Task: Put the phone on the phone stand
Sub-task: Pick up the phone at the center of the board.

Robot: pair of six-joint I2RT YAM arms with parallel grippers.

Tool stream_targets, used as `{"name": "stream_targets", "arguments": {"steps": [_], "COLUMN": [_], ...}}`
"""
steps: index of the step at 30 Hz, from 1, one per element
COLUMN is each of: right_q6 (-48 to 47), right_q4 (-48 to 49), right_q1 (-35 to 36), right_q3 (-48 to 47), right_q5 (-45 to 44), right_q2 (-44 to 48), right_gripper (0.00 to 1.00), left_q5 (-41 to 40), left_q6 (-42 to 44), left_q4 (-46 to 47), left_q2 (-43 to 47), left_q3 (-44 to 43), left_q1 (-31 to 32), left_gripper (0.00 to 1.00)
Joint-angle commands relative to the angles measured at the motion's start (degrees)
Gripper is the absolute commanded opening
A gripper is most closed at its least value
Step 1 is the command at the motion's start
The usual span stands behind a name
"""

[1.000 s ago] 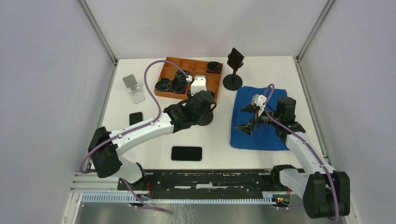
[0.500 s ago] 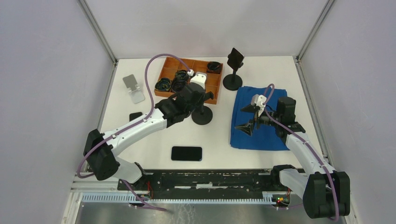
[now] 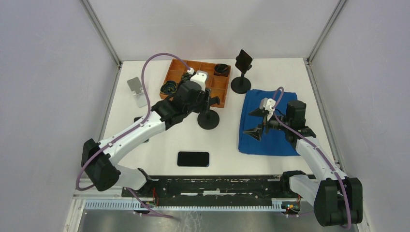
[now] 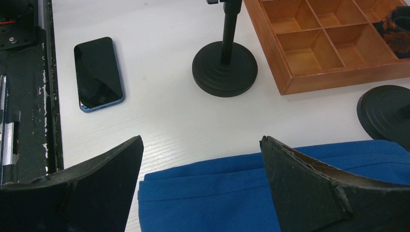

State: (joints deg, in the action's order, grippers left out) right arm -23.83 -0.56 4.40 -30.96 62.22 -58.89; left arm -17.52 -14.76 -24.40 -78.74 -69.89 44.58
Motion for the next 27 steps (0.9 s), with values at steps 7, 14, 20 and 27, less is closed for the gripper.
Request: {"name": "stream_targets", "arguments": {"steps": [7, 14, 20, 27], "right_q6": [-1.6, -6.4, -14.0, -15.7], "right_q4": [0.7, -3.2, -6.8, -9.4], "right_q1": [0.9, 5.5, 16.2, 36.4], "right_q3": [-2.2, -2.2, -2.1, -5.8], "right_q5": [-1.0, -2.3, -7.5, -23.0], "right_q2": [0.6, 1.5, 2.2, -2.9], "right_gripper": [0.98, 0.98, 0.98, 0.98], "left_q5": [-1.3, -2.1, -11.3, -17.5], "left_q6": [8.0, 14.2, 17.3, 17.8], "left_q4": [-2.8, -3.4, 3.0, 3.3], "left_q2": [9.7, 14.5, 20.0, 20.0], "left_q3": [-1.5, 1.4, 12.7, 15.5], "left_q1": [-1.5, -2.2, -3.1, -5.1], "left_gripper": [0.67, 0.94, 1.00, 1.00]}}
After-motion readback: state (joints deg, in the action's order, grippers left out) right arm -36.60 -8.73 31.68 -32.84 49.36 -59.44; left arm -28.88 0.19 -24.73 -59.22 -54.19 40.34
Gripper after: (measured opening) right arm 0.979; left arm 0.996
